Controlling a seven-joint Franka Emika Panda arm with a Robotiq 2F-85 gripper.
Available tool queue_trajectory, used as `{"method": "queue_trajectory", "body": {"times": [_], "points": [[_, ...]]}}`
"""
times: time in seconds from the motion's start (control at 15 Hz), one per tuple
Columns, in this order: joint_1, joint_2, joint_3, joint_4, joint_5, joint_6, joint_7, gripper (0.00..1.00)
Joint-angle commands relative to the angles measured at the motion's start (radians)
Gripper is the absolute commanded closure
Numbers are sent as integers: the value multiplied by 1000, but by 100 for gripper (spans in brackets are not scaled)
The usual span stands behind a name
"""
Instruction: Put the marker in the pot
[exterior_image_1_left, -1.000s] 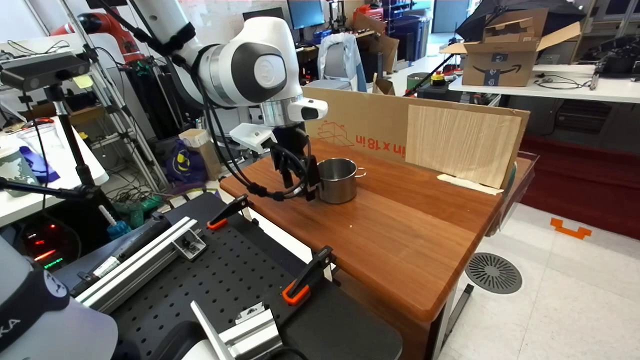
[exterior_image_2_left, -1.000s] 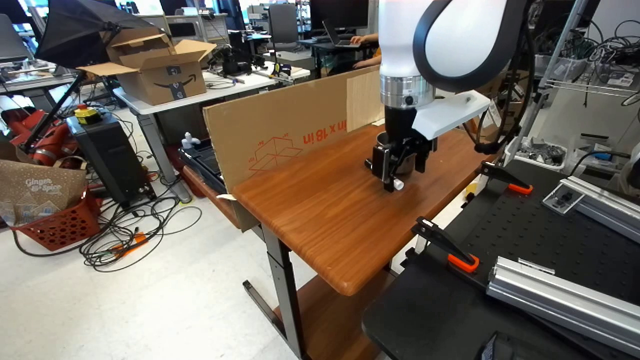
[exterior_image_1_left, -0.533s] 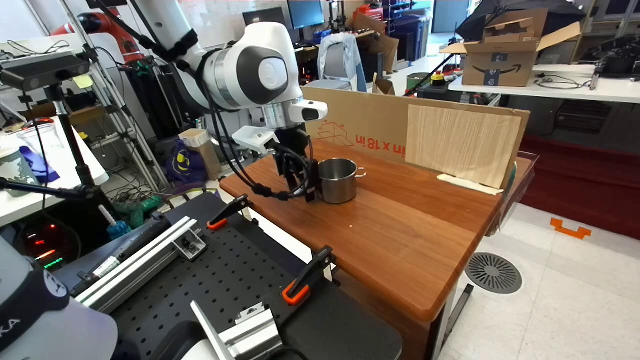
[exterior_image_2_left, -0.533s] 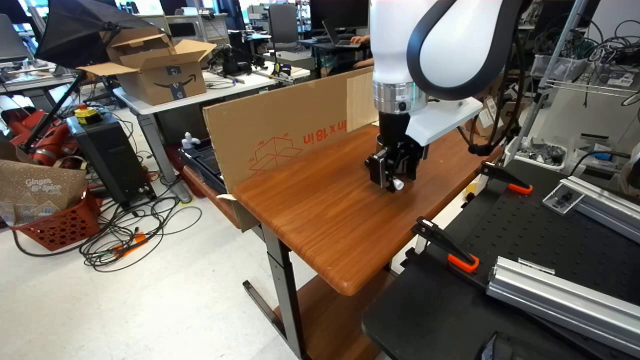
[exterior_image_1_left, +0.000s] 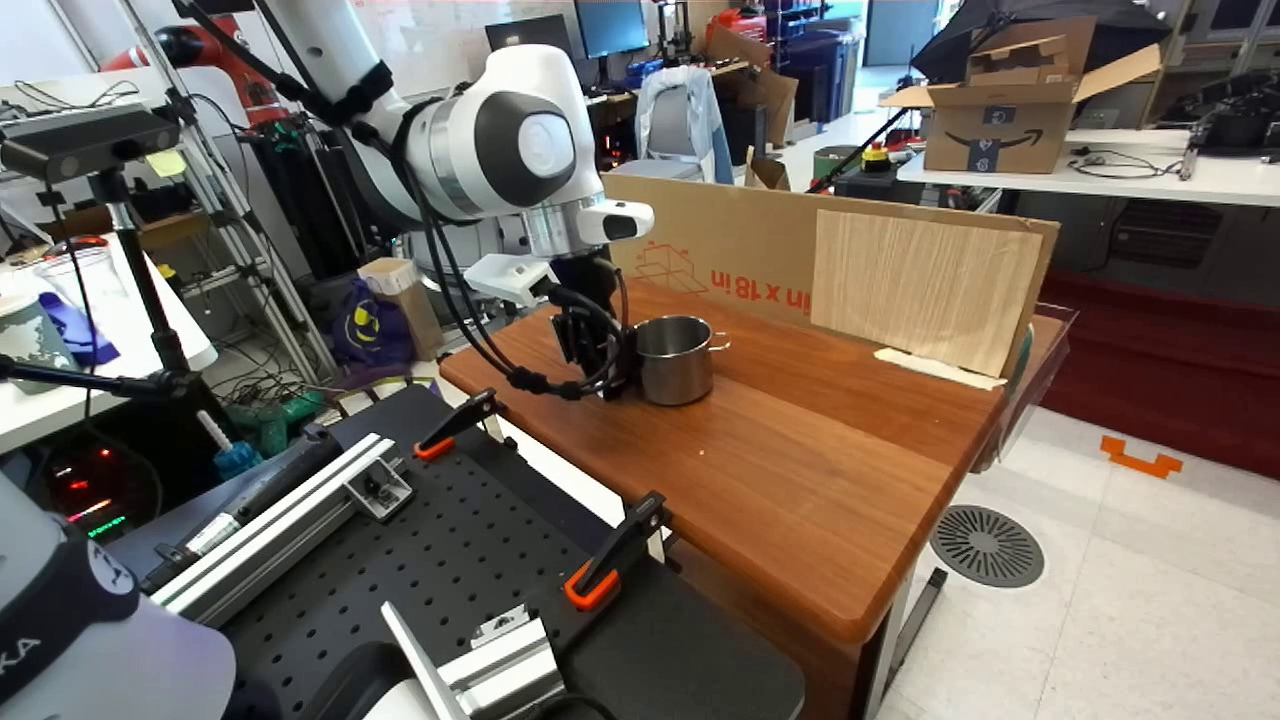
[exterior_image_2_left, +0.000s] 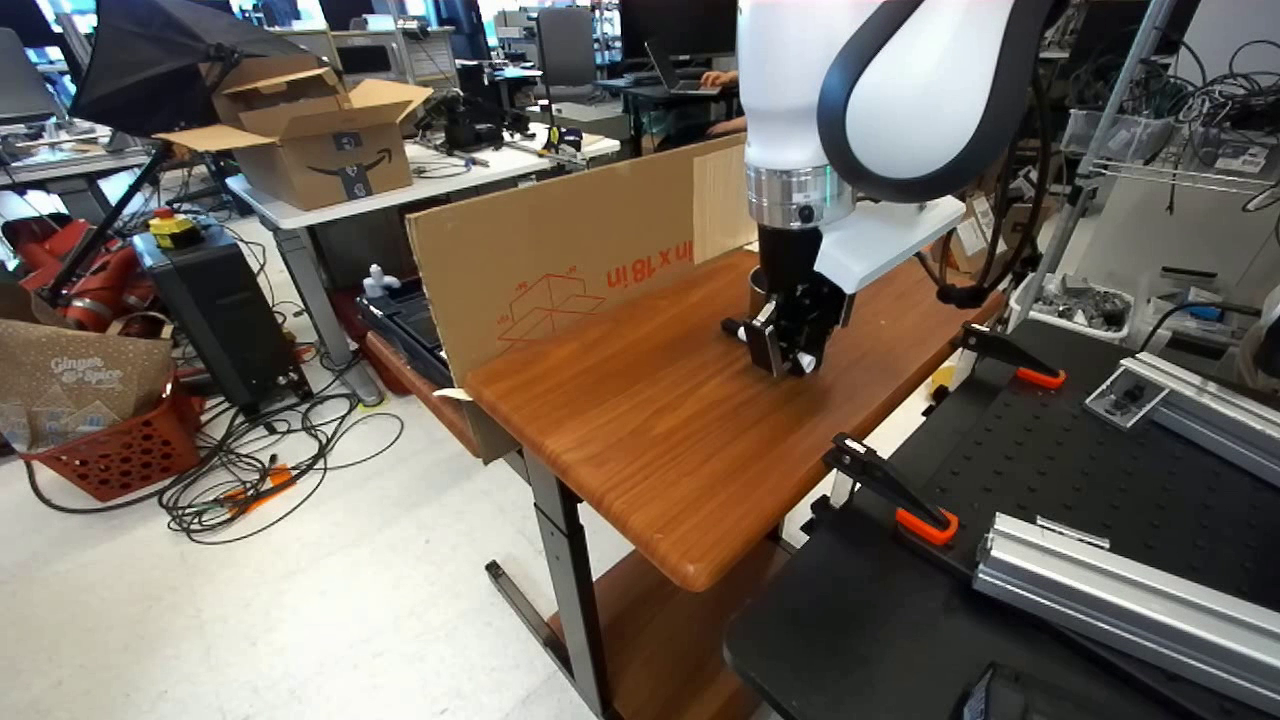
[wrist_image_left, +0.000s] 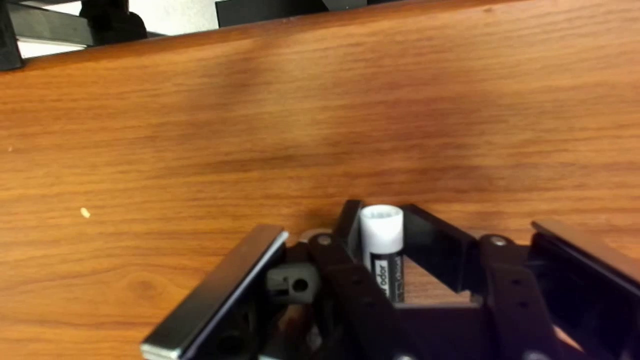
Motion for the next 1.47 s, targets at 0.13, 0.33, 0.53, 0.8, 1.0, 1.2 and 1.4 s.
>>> {"method": "queue_trajectory", "body": {"times": [0.13,0.33,0.53,0.8,1.0,1.2,1.4], "points": [[19,20,-21,15,-43,4,30,93],[26,8,-20,2,-56,18,27,93],[43,-11,-31,-26,-99,50,37,93],[51,-43,-37,-64,-127,87,44,93],[56,-72,-48,-99,-128,125,39,93],[60,-133,-58,-152,-141,153,34,93],[38,-206,-41,-195,-153,146,25,93]]}}
